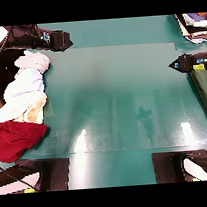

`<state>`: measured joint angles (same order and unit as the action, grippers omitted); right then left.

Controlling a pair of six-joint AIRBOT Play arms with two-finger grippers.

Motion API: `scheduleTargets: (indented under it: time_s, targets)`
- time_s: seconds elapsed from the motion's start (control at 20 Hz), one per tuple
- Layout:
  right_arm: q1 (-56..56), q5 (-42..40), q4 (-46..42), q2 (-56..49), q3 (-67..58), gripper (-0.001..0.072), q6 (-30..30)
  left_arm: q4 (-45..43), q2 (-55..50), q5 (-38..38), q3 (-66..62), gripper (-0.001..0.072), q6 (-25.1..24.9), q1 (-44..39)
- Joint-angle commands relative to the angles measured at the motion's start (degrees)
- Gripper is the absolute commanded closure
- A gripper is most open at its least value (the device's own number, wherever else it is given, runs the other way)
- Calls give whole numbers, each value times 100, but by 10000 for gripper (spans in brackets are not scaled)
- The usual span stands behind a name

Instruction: Fold the shirts.

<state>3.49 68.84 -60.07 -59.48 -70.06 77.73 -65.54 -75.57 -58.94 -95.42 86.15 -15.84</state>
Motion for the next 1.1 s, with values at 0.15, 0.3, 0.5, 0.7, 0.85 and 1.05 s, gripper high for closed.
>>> scheduleTargets:
  time_s: [0.15,0.3,0.5,0.7,0.85,1.05]
  targets:
    - [9,17,9,4,-7,697,4,-2,0,2,0,685,-2,-2]
    - [9,15,11,4,-7,697,4,-2,0,0,0,685,-2,-2]
    - [9,17,9,4,-7,697,7,-2,0,2,0,685,-2,-2]
    - [9,9,7,2,-4,697,7,11,2,407,0,685,-7,-2]
    - [9,-7,7,4,-4,697,7,-28,0,566,0,685,-22,0]
    - [9,-24,13,4,-4,697,15,-780,-11,1045,2,135,-385,0]
